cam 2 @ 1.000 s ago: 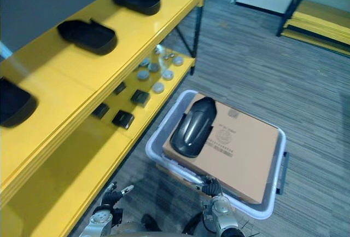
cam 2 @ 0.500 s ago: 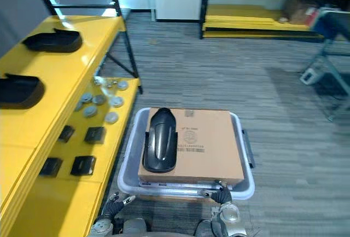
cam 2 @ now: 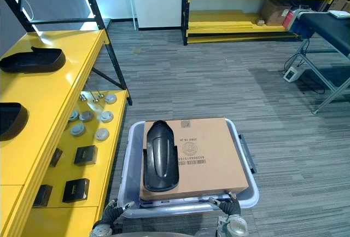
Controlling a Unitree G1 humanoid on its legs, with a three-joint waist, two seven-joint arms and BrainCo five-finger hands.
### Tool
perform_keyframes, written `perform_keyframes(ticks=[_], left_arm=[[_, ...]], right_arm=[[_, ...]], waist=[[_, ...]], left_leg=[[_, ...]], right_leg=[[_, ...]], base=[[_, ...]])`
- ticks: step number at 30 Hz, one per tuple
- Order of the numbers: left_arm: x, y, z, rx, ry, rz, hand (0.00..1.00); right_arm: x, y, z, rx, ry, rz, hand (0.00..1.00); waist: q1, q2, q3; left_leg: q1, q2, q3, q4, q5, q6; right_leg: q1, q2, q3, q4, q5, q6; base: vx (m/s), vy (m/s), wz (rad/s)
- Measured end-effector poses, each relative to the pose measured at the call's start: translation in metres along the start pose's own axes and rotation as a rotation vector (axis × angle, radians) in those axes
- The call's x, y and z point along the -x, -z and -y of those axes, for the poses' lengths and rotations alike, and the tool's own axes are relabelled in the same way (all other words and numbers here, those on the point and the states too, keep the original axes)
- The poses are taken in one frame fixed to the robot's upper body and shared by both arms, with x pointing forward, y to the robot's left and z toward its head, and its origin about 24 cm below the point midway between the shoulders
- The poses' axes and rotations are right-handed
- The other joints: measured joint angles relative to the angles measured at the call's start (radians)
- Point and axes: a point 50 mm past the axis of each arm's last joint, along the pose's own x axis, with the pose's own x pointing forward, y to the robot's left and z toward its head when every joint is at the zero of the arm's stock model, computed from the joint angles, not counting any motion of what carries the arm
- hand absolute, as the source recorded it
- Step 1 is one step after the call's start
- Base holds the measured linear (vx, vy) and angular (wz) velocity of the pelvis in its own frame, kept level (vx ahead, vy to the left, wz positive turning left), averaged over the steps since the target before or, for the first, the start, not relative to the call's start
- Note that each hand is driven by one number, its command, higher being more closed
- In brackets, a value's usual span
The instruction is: Walk over and take plastic housings, then place them on the shelf
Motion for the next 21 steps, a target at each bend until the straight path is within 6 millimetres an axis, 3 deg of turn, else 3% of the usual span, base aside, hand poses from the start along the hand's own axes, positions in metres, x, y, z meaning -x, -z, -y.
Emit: perform_keyframes(ticks=[1,2,5,6,10,12,13,16,18,21], left_arm=[[0.002,0.003,-0.003,0.002,-0.008,-0.004,0.0],[0.001,0.003,-0.005,-0.001,-0.009,0.0,0.0],[0.001,0.0,-0.004,-0.008,-0.007,0.014,0.0],[0.002,0.004,-0.009,-0.021,-0.014,0.005,0.0],[0.002,0.008,-0.016,-0.056,-0.008,0.001,0.0],[0.002,0.007,-0.015,-0.08,0.006,0.007,0.0],[0.002,0.007,-0.014,-0.082,0.009,0.009,0.0],[0.002,0.004,-0.01,-0.089,0.031,0.025,0.0],[0.001,0.0,-0.009,-0.09,0.04,0.035,0.0],[0.0,-0.003,-0.005,-0.083,0.048,0.043,0.0]], right_arm=[[0.003,-0.008,0.013,-0.013,0.041,0.047,0.0],[0.006,-0.018,0.022,-0.022,0.072,0.102,0.0],[0.018,-0.069,0.042,-0.031,0.114,0.337,0.0],[0.03,-0.098,0.037,-0.021,0.07,0.474,0.0],[0.058,-0.14,0.021,0.021,-0.05,0.711,0.0],[0.074,-0.158,-0.013,0.066,-0.232,0.829,0.0],[0.075,-0.159,-0.017,0.07,-0.253,0.836,0.0],[0.08,-0.159,-0.059,0.132,-0.431,0.854,0.0],[0.074,-0.153,-0.077,0.18,-0.479,0.821,0.0],[0.061,-0.14,-0.098,0.272,-0.486,0.735,0.0]], waist=[[-0.002,-0.012,-0.005],[-0.003,-0.041,-0.005],[-0.02,-0.016,-0.025],[-0.031,-0.036,-0.024],[-0.029,-0.06,-0.025],[-0.027,-0.067,-0.023],[-0.027,-0.067,-0.023],[-0.017,-0.06,-0.018],[0.001,-0.058,-0.017],[0.004,-0.048,-0.009]], left_leg=[[-0.022,-0.003,0.0,0.061,0.0,0.0],[-0.049,-0.007,0.0,0.099,-0.033,0.004],[-0.034,-0.013,-0.022,-0.049,0.0,0.011],[-0.038,-0.022,-0.024,-0.039,0.001,0.013],[-0.037,-0.021,-0.032,-0.04,0.003,0.017],[-0.041,-0.019,-0.046,-0.044,0.008,0.025],[-0.043,-0.019,-0.049,-0.044,0.008,0.026],[-0.049,-0.02,-0.067,-0.053,0.01,0.028],[-0.051,-0.022,-0.082,-0.064,0.021,0.026],[-0.055,-0.023,-0.12,-0.099,0.061,0.02]], right_leg=[[0.008,-0.018,0.012,0.003,0.004,-0.004],[0.006,-0.042,0.021,0.01,0.009,0.0],[-0.009,-0.03,0.018,0.013,0.007,0.008],[-0.009,-0.041,0.021,0.015,0.007,0.008],[-0.008,-0.038,0.02,0.024,-0.001,0.018],[-0.009,-0.034,0.017,0.029,-0.016,0.012],[-0.01,-0.034,0.017,0.029,-0.017,0.012],[-0.01,-0.033,0.014,0.029,-0.044,0.016],[-0.01,-0.028,0.006,0.029,-0.048,0.017],[-0.01,-0.025,-0.032,0.028,-0.051,0.014]], base=[[0.0,0.03,-0.24],[-0.03,0.019,-0.14],[-0.05,0.021,-0.06],[-0.01,0.027,-0.04],[-0.02,-0.035,0.06],[-0.04,-0.086,0.1],[-0.05,-0.081,0.16],[-0.07,-0.081,0.13],[-0.1,-0.094,0.17],[-0.08,-0.099,0.4]])
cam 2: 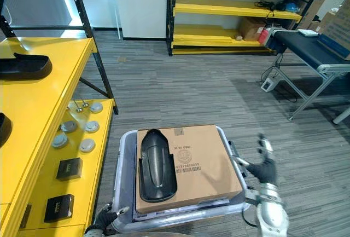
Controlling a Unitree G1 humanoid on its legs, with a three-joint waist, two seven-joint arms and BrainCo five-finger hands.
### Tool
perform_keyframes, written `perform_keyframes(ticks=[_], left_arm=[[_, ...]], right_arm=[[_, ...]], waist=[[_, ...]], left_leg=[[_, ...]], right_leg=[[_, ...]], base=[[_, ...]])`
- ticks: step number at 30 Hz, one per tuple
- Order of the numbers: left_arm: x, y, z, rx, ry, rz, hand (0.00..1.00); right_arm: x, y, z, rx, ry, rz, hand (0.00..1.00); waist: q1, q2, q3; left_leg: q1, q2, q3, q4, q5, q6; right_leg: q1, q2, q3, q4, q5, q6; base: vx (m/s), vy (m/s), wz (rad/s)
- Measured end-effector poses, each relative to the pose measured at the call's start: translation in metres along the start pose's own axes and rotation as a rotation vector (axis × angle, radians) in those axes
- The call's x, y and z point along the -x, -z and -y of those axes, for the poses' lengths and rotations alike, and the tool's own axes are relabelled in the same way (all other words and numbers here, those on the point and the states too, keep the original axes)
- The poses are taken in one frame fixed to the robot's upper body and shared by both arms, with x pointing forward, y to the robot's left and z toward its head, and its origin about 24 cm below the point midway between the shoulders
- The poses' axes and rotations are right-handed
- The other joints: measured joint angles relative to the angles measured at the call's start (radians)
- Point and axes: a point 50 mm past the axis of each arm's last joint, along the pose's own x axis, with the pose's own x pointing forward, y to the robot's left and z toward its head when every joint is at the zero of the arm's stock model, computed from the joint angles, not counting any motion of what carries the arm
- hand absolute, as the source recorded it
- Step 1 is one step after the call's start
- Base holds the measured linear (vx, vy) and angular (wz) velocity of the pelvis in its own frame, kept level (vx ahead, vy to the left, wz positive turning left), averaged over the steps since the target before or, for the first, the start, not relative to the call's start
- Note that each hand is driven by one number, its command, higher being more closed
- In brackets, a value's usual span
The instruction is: Walk over and take plastic housings, then place them on the shelf
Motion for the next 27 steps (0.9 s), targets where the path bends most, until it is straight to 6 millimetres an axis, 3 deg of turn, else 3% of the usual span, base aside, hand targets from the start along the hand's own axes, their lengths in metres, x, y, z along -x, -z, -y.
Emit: perform_keyframes(ticks=[3,9,15,17,27], left_arm=[[0.0,-0.002,0.002,0.004,0.004,0.004,0.0],[0.0,-0.005,0.005,-0.027,0.014,0.021,0.0],[-0.001,-0.009,0.004,-0.029,-0.008,0.04,0.0],[-0.001,-0.012,0.004,-0.026,-0.012,0.053,0.0],[-0.002,-0.022,0.003,-0.017,-0.048,0.093,0.0]], right_arm=[[-0.006,0.021,-0.024,0.082,-0.052,-0.128,0.0],[-0.006,0.046,-0.043,0.2,-0.099,-0.264,0.0],[-0.015,0.046,-0.058,0.236,-0.112,-0.279,0.0],[-0.019,0.044,-0.061,0.266,-0.114,-0.279,0.0],[-0.047,0.034,-0.077,0.291,-0.106,-0.3,0.0]], waist=[[0.008,0.002,0.006],[0.022,-0.006,0.01],[0.035,-0.017,0.018],[0.054,-0.017,0.018],[0.064,-0.007,0.061]], left_leg=[[0.005,0.005,-0.032,-0.05,0.045,-0.012],[0.01,0.005,-0.078,-0.132,0.113,-0.018],[-0.004,0.002,-0.131,-0.192,0.165,-0.018],[-0.014,0.002,-0.142,-0.192,0.17,-0.02],[-0.065,0.0,-0.18,-0.191,0.182,-0.022]], right_leg=[[0.001,0.01,-0.021,0.0,-0.006,0.007],[0.0,0.016,-0.064,0.001,-0.009,0.01],[-0.005,0.016,-0.116,0.001,-0.008,0.012],[-0.018,0.016,-0.119,0.002,-0.008,0.012],[-0.035,0.017,-0.171,-0.003,-0.008,0.012]], base=[[-0.1,-0.09,0.25],[-0.12,-0.051,0.18],[-0.07,-0.02,0.31],[-0.03,-0.007,0.13],[0.03,-0.003,0.15]])
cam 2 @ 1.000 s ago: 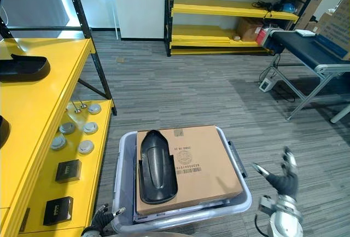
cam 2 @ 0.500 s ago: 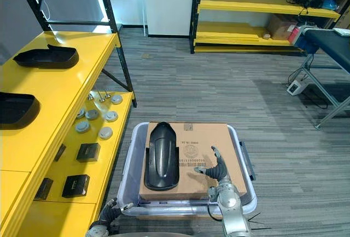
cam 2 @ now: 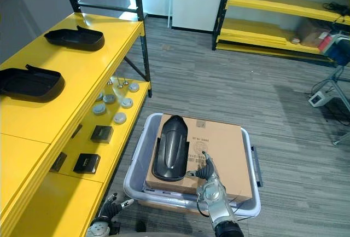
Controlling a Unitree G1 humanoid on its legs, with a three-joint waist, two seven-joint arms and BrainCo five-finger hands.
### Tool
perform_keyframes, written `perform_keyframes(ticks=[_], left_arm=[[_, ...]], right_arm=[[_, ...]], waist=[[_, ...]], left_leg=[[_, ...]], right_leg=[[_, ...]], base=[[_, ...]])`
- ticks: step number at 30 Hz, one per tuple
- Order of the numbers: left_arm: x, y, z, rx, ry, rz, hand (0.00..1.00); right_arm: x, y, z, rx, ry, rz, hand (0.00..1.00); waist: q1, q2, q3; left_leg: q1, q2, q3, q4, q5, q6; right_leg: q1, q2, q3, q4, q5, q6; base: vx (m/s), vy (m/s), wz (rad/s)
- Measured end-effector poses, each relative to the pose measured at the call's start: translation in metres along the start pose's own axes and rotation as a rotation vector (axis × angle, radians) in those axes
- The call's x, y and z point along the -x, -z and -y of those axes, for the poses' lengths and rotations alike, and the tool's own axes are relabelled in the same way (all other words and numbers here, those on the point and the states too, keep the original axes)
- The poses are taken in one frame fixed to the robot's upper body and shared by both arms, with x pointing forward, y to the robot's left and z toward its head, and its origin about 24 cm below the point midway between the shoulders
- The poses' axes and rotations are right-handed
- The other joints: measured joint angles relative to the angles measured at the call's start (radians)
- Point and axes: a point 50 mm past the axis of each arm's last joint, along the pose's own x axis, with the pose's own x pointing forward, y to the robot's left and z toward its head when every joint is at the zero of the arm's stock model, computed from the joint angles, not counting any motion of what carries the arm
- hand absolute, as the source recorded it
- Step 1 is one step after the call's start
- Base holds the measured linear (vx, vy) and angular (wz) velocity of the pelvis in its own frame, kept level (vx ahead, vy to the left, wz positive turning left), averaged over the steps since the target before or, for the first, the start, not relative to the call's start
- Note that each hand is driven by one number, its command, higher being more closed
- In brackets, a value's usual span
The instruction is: Walk over and take plastic housings, then place them on the shelf
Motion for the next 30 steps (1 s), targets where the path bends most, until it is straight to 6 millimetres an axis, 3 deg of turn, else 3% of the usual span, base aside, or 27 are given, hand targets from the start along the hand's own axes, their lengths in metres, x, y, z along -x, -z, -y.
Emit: perform_keyframes(ticks=[2,10,12,13,22,25,30], left_arm=[[-0.002,-0.005,0.0,-0.001,-0.004,0.012,0.0],[-0.006,-0.017,-0.004,0.013,-0.032,0.052,0.0],[-0.007,-0.021,-0.004,0.029,-0.035,0.067,0.0],[-0.007,-0.022,-0.005,0.028,-0.036,0.068,0.0],[-0.012,-0.035,-0.007,0.025,-0.054,0.099,0.0],[-0.014,-0.037,-0.007,0.02,-0.054,0.096,0.0],[-0.015,-0.037,-0.008,0.014,-0.055,0.096,0.0]], right_arm=[[-0.005,-0.004,0.0,0.027,0.018,-0.008,0.0],[-0.026,-0.04,0.009,0.05,0.098,0.016,0.0],[-0.032,-0.047,0.017,0.033,0.138,0.004,0.0],[-0.033,-0.048,0.018,0.032,0.142,0.003,1.0],[-0.052,-0.069,0.061,0.085,0.249,-0.021,1.0],[-0.054,-0.079,0.063,0.076,0.241,0.003,1.0],[-0.053,-0.084,0.049,0.045,0.157,0.023,1.0]], waist=[[0.016,-0.005,0.017],[0.024,-0.006,0.072],[0.045,-0.005,0.081],[0.044,-0.005,0.084],[0.073,-0.005,0.121],[0.073,-0.001,0.13],[0.074,-0.002,0.13]], left_leg=[[-0.005,-0.001,-0.002,0.003,0.0,0.0],[-0.062,-0.004,-0.029,0.038,0.004,-0.005],[-0.094,0.0,-0.035,0.037,0.019,-0.005],[-0.096,0.0,-0.037,0.037,0.02,-0.006],[-0.137,0.003,-0.083,0.004,0.064,-0.011],[-0.139,0.003,-0.081,0.0,0.071,-0.006],[-0.137,0.003,-0.068,0.0,0.07,-0.007]], right_leg=[[-0.001,0.0,-0.003,0.0,0.0,0.0],[-0.023,-0.004,-0.034,0.004,0.001,-0.001],[-0.053,-0.001,-0.04,0.01,0.004,-0.005],[-0.053,-0.001,-0.043,0.01,0.004,-0.006],[-0.084,0.004,-0.086,0.018,0.011,-0.017],[-0.089,0.005,-0.083,0.016,0.013,-0.018],[-0.087,0.007,-0.078,0.002,0.016,-0.017]], base=[[0.03,0.005,0.06],[-0.03,-0.005,0.12],[-0.07,-0.014,0.09],[-0.07,-0.014,0.18],[-0.07,-0.008,0.15],[0.0,0.0,0.0],[0.04,-0.012,-0.04]])
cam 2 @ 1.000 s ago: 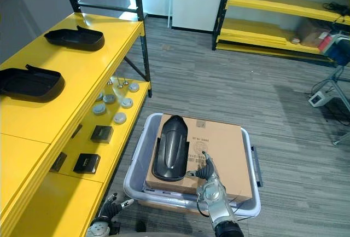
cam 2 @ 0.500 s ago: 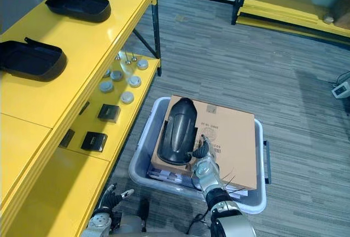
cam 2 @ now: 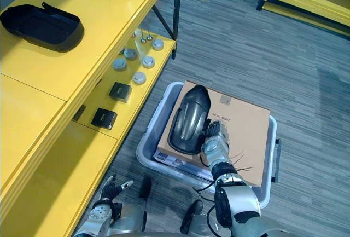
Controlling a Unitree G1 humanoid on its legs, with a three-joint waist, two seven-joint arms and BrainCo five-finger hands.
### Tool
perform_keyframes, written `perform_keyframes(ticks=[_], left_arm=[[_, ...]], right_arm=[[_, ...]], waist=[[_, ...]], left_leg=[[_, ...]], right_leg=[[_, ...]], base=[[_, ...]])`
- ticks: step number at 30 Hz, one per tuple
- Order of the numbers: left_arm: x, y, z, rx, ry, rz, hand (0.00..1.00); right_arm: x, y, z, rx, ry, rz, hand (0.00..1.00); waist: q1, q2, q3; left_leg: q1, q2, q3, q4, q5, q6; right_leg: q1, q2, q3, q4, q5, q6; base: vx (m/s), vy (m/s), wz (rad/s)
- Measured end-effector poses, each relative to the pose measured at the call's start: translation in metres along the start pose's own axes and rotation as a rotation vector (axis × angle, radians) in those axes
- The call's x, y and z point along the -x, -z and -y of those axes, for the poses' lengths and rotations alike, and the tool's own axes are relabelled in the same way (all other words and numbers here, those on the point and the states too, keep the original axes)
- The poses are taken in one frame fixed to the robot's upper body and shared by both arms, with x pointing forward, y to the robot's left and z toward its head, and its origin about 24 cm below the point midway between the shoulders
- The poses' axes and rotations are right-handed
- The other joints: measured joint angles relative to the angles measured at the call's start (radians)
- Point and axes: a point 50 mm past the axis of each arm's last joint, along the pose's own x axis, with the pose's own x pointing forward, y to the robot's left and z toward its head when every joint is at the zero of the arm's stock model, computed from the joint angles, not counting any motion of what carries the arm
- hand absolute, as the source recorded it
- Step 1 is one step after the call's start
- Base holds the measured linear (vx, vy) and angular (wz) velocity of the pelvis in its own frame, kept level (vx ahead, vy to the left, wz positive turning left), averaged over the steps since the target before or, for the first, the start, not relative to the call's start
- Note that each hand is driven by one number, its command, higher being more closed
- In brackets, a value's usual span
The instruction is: Walk over and take plastic housings, then place them on the shelf
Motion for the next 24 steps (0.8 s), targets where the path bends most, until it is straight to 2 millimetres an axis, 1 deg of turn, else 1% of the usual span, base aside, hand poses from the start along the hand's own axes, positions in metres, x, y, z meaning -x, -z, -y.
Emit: perform_keyframes(ticks=[3,7,12,16,18,19,20,22,24], left_arm=[[-0.001,-0.001,-0.002,0.0,-0.005,0.004,0.0],[0.0,0.0,-0.002,0.005,-0.004,0.0,0.0],[0.0,0.001,-0.002,0.009,-0.007,-0.008,0.0],[0.0,0.002,-0.004,0.032,-0.019,-0.017,0.0],[0.0,0.003,-0.006,0.055,-0.033,-0.021,0.0],[0.001,0.003,-0.008,0.066,-0.046,-0.021,0.0],[0.002,0.002,-0.01,0.074,-0.058,-0.009,0.0],[0.005,-0.004,-0.011,0.09,-0.068,0.031,0.0],[0.011,-0.019,-0.011,0.124,-0.075,0.116,0.0]], right_arm=[[0.003,-0.004,-0.01,-0.034,-0.04,0.011,1.0],[0.006,-0.005,-0.015,-0.05,-0.064,0.012,1.0],[0.014,-0.01,-0.016,-0.081,-0.044,0.078,1.0],[0.029,-0.004,-0.004,-0.133,0.026,0.153,1.0],[0.034,0.0,0.002,-0.153,0.057,0.164,1.0],[0.038,0.003,0.006,-0.167,0.077,0.166,1.0],[0.041,0.007,0.01,-0.182,0.104,0.167,1.0],[0.047,0.015,0.016,-0.197,0.146,0.165,1.0],[0.053,0.025,0.028,-0.224,0.209,0.167,1.0]], waist=[[0.0,-0.012,0.007],[-0.004,-0.015,0.008],[-0.006,-0.016,0.007],[-0.011,-0.018,0.005],[-0.02,-0.023,0.002],[-0.031,-0.027,-0.002],[-0.035,-0.03,-0.007],[-0.034,-0.033,-0.011],[-0.035,-0.028,-0.031]], left_leg=[[0.016,0.0,0.03,0.0,-0.002,-0.002],[0.04,-0.002,0.042,0.0,-0.008,-0.011],[0.047,0.0,0.046,-0.001,-0.008,-0.011],[0.056,0.0,0.056,-0.001,-0.008,-0.011],[0.056,-0.001,0.056,-0.001,-0.008,-0.011],[0.056,-0.001,0.054,-0.001,-0.008,-0.01],[0.06,-0.001,0.053,-0.001,-0.008,-0.01],[0.073,-0.002,0.051,-0.001,-0.008,-0.01],[0.069,0.0,0.04,-0.001,-0.009,-0.01]], right_leg=[[0.006,-0.001,0.022,-0.003,0.0,0.0],[0.029,-0.003,0.027,-0.01,0.0,0.0],[0.036,-0.001,0.032,-0.017,0.004,0.002],[0.039,-0.004,0.046,-0.018,0.012,0.006],[0.04,-0.004,0.045,-0.019,0.015,0.01],[0.041,-0.004,0.044,-0.019,0.016,0.011],[0.045,-0.004,0.044,-0.02,0.017,0.012],[0.064,-0.004,0.042,-0.029,0.02,0.015],[0.068,-0.002,0.032,-0.033,0.022,0.015]], base=[[0.05,-0.009,-0.17],[0.01,-0.004,-0.07],[-0.03,-0.006,-0.02],[-0.04,0.002,-0.07],[-0.05,0.004,0.01],[-0.05,0.002,0.02],[-0.05,0.001,0.02],[-0.04,-0.005,0.04],[-0.05,-0.016,0.12]])
